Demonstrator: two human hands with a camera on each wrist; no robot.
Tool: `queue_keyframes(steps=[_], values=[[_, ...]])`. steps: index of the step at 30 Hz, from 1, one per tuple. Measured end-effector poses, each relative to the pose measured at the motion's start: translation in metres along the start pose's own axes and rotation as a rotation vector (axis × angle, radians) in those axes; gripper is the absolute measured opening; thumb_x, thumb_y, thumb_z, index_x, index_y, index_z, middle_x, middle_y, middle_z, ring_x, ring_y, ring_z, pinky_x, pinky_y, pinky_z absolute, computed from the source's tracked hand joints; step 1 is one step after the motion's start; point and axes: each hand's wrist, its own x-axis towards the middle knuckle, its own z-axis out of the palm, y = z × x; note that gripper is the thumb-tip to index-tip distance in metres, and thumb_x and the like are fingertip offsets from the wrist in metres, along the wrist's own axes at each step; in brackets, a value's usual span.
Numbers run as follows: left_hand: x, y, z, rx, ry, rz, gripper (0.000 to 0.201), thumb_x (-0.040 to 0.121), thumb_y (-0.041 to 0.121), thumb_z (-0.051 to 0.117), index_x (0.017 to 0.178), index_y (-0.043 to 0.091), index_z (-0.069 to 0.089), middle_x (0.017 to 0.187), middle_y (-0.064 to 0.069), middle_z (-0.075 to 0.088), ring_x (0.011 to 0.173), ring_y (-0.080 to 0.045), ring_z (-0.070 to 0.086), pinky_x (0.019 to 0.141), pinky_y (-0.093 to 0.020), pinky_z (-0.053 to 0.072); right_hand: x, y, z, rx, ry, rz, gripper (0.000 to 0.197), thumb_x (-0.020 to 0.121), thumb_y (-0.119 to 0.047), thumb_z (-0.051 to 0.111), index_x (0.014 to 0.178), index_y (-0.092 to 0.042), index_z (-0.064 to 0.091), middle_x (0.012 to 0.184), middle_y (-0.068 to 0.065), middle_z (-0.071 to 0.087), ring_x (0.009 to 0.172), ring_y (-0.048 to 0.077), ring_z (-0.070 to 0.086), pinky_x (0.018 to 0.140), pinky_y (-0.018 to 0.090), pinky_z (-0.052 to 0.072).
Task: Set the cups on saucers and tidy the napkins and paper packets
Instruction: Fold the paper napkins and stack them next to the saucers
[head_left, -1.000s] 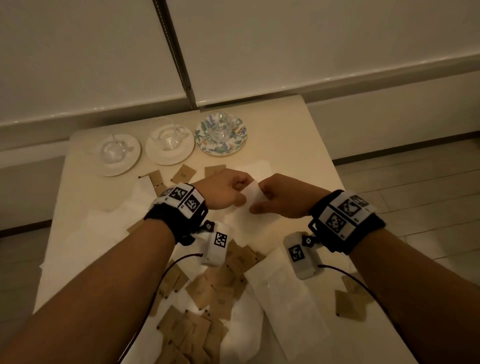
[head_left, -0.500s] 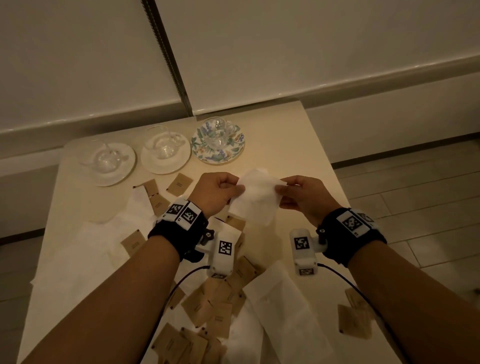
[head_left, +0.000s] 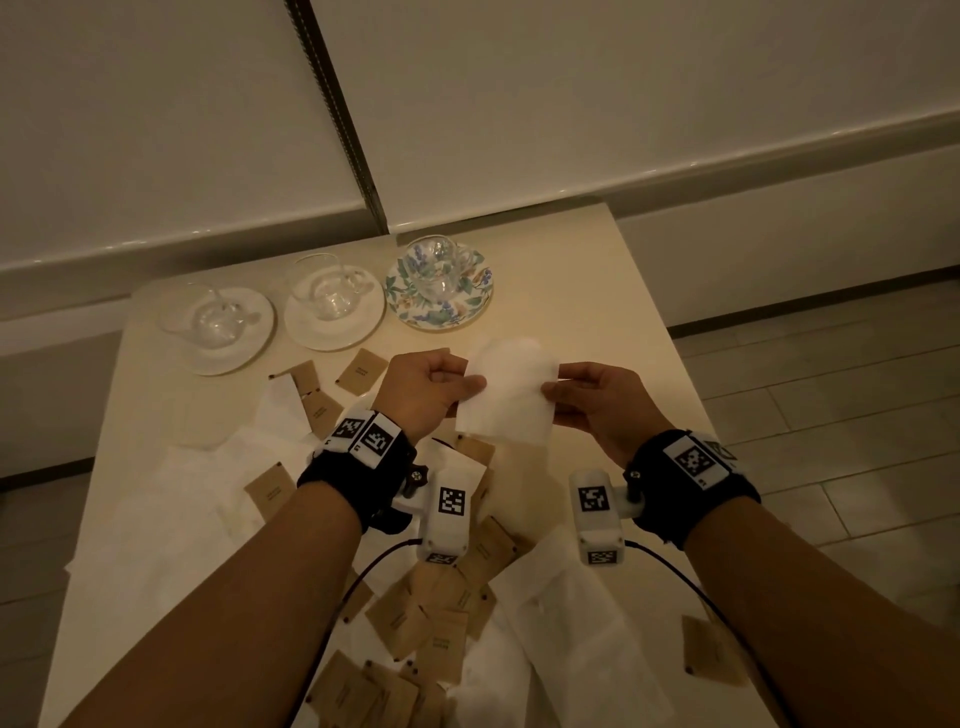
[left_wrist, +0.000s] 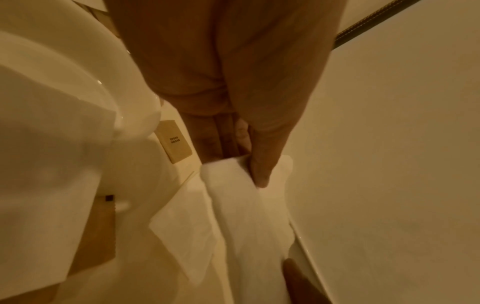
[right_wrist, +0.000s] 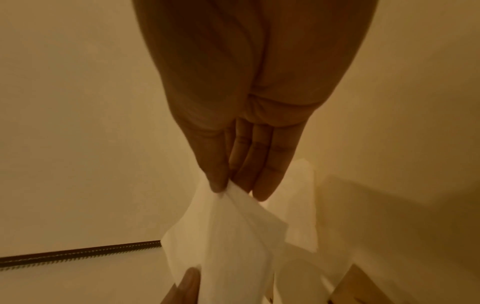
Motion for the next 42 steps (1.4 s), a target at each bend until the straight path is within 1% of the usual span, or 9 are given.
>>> queue_keyframes(steps=[2,7,13,17,22,27,32,38,42], values=[[-0.001,0.0,-0.001,-0.016,0.008,-0.006,0.015,0.077,0.0,0.078,0.088,0.0,0.068,0.086,-0.018,0.074,0.079,-0.028,0.073,0.071,-0.038,0.061,0.0,-0.002,0.002,-0.006,-0.014,-0.001,0.028,0.081,-0.002,0.073,0.108,0.002,0.064,0.096,0.017,0.074,0.087,0.029,0.073,0.069,0.032,0.06],[-0.003,0.002,0.0,-0.05,0.008,-0.003,0.02,0.07,-0.002,0.083,0.078,0.005,0.066,0.069,-0.006,0.073,0.066,-0.019,0.072,0.057,-0.027,0.057,0.0,-0.003,0.004,-0.022,-0.022,-0.024,0.023,0.077,0.004,0.075,0.097,-0.002,0.065,0.082,0.012,0.075,0.077,0.024,0.074,0.063,0.028,0.058],[-0.002,0.005,0.0,-0.09,0.043,-0.01,0.019,0.072,0.003,0.083,0.081,0.006,0.066,0.075,-0.009,0.072,0.071,-0.02,0.072,0.063,-0.03,0.06,0.001,-0.003,0.004,-0.021,-0.055,-0.036,0.014,0.083,0.007,0.067,0.093,-0.003,0.066,0.077,0.005,0.075,0.074,0.017,0.073,0.061,0.024,0.057],[-0.002,0.006,0.001,-0.064,0.046,0.012,0.016,0.076,0.002,0.08,0.083,0.008,0.067,0.065,-0.002,0.068,0.067,-0.017,0.07,0.064,-0.03,0.06,0.001,-0.003,0.005,-0.038,-0.06,-0.051,0.012,0.088,0.006,0.063,0.091,-0.004,0.066,0.076,0.002,0.075,0.072,0.015,0.073,0.062,0.024,0.057],[-0.003,0.006,-0.001,-0.026,0.039,0.038,0.025,0.07,0.003,0.085,0.089,0.005,0.068,0.049,0.009,0.059,0.063,-0.013,0.068,0.069,-0.033,0.06,0.0,-0.004,0.008,-0.038,-0.039,-0.044,0.02,0.086,-0.005,0.07,0.105,-0.004,0.066,0.092,0.011,0.075,0.081,0.023,0.074,0.065,0.03,0.059],[-0.003,0.008,-0.004,-0.041,0.067,0.039,0.037,0.063,0.005,0.09,0.093,-0.001,0.069,0.063,-0.005,0.069,0.074,-0.024,0.072,0.069,-0.037,0.061,0.002,-0.004,0.011,-0.043,-0.036,-0.055,0.016,0.082,0.002,0.071,0.097,-0.003,0.066,0.08,0.01,0.074,0.074,0.02,0.073,0.062,0.029,0.059],[-0.002,0.008,-0.002,-0.064,0.052,0.019,0.01,0.084,0.011,0.075,0.089,0.004,0.07,0.087,-0.016,0.071,0.08,-0.026,0.068,0.076,-0.037,0.06,0.004,-0.004,0.009,-0.058,-0.057,-0.075,0.013,0.084,0.005,0.068,0.094,-0.003,0.067,0.08,0.007,0.075,0.074,0.018,0.073,0.063,0.026,0.058],[-0.003,0.01,0.0,-0.068,0.056,0.032,0.007,0.081,0.007,0.077,0.08,0.007,0.07,0.078,-0.01,0.073,0.069,-0.021,0.069,0.064,-0.029,0.059,0.005,-0.004,0.007,-0.07,-0.071,-0.079,0.014,0.088,0.006,0.063,0.1,-0.001,0.067,0.085,0.007,0.075,0.077,0.018,0.073,0.064,0.026,0.058],[-0.004,0.012,-0.002,-0.087,0.065,0.033,0.016,0.07,0.004,0.085,0.079,0.007,0.072,0.08,-0.012,0.075,0.072,-0.021,0.072,0.067,-0.031,0.06,0.005,-0.004,0.009,-0.132,-0.028,-0.059,0.012,0.091,-0.009,0.065,0.102,-0.005,0.067,0.092,0.009,0.074,0.081,0.02,0.072,0.068,0.031,0.059]])
